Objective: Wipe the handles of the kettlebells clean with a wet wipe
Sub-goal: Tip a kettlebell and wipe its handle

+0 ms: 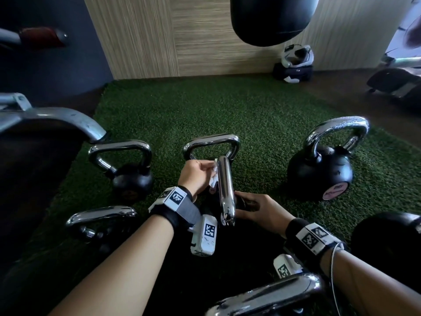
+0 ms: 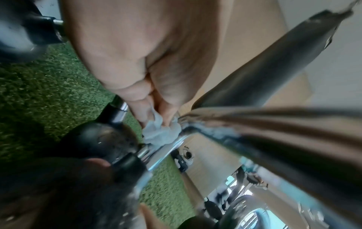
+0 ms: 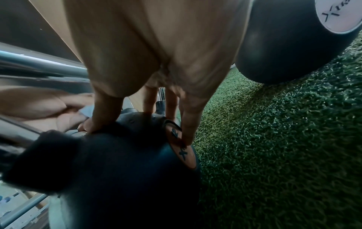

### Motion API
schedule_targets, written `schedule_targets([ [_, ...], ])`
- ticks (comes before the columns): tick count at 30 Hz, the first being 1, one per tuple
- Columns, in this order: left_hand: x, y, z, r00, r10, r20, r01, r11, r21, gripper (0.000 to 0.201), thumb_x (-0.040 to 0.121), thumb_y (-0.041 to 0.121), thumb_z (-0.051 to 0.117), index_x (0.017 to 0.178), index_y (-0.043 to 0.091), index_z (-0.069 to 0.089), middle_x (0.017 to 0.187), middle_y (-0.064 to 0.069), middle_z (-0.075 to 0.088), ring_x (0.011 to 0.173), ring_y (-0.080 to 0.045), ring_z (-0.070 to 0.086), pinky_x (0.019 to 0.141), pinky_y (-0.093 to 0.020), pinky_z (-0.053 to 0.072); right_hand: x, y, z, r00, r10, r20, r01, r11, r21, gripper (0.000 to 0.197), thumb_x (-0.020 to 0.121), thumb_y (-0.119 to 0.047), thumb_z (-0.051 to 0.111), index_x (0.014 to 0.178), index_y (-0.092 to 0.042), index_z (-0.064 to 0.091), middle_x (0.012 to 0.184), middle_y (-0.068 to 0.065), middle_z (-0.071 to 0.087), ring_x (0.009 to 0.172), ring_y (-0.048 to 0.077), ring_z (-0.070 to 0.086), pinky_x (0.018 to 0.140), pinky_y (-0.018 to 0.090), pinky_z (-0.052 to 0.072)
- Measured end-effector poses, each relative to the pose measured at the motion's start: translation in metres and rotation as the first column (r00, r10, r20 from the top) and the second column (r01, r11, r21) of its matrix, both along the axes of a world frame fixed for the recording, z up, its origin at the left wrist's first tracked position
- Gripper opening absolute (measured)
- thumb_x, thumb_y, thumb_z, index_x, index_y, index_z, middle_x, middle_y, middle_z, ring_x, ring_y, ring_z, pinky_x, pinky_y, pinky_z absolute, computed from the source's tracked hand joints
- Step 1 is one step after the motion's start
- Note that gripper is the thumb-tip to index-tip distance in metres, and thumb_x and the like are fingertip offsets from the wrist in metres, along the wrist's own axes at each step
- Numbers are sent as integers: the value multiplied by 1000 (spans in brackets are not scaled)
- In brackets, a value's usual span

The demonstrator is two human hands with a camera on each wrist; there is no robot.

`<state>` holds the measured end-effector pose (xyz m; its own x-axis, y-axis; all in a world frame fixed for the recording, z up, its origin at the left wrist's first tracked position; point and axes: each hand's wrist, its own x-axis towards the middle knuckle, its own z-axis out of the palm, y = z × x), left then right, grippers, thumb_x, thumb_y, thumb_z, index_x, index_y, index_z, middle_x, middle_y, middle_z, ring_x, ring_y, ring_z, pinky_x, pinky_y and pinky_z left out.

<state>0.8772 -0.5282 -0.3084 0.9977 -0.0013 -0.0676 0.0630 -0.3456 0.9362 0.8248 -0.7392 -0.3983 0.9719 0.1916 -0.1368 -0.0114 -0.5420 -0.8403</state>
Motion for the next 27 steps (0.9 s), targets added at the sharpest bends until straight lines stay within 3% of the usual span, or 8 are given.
schedule_targets([
  [3,-2,1,6,997,19,69,-11,992,-122,18,90,15,78,83,32,79,78,8,77,63,-1,66,75,-24,58,-1,1,0,1000,-19,12,19,1000,10,97,55,-85,78,141,-44,58,129,-21,70,116,-5,65,109,34,52],
  [7,-5,3,7,999,44,2,-41,958,-285,15,87,8,80,95,21,80,93,-1,81,87,-13,77,88,-34,61,-1,0,-1,1000,-23,14,22,999,24,99,52,-87,78,139,-45,60,127,-21,71,115,-4,66,108,35,53],
  [10,-14,11,8,998,-15,-59,-11,914,-406,15,87,-1,76,96,11,78,86,-11,79,70,-16,75,71,-29,64,-1,0,-3,1000,-21,15,20,999,43,97,53,-85,79,139,-44,61,127,-22,71,116,-4,66,109,36,52],
  [13,-25,20,13,990,-125,-69,79,884,-460,14,87,-5,71,92,8,75,72,-7,77,56,-9,71,53,-20,59,0,0,-7,1000,-21,10,21,998,62,95,54,-83,82,138,-43,62,128,-21,71,118,-3,66,110,38,52],
  [18,-24,19,15,993,-55,-106,1,890,-456,11,83,1,78,88,9,72,82,-9,76,56,-7,71,49,-19,56,2,-1,-3,999,-34,11,33,998,48,97,50,-84,81,136,-44,63,125,-22,71,114,-7,66,109,32,51],
  [22,-45,32,11,953,-236,-190,121,872,-475,13,83,-1,75,81,11,72,74,-6,76,50,-7,67,44,-17,51,1,-1,-8,1000,-25,6,24,995,93,94,54,-80,84,137,-42,63,126,-21,72,117,-5,66,112,36,50],
  [25,-55,36,8,952,-284,-112,198,853,-483,20,72,-1,77,63,16,72,71,-8,76,51,-9,68,42,-18,50,1,-1,-11,999,-32,24,29,993,115,98,53,-81,84,138,-38,64,129,-19,71,120,-4,65,114,36,48],
  [27,-59,35,7,964,-262,-51,213,869,-447,20,70,-2,77,61,16,72,70,-7,76,52,-8,69,43,-17,51,2,-1,-11,999,-42,27,39,992,118,96,53,-82,84,137,-39,64,130,-18,71,121,-3,65,114,37,48],
])
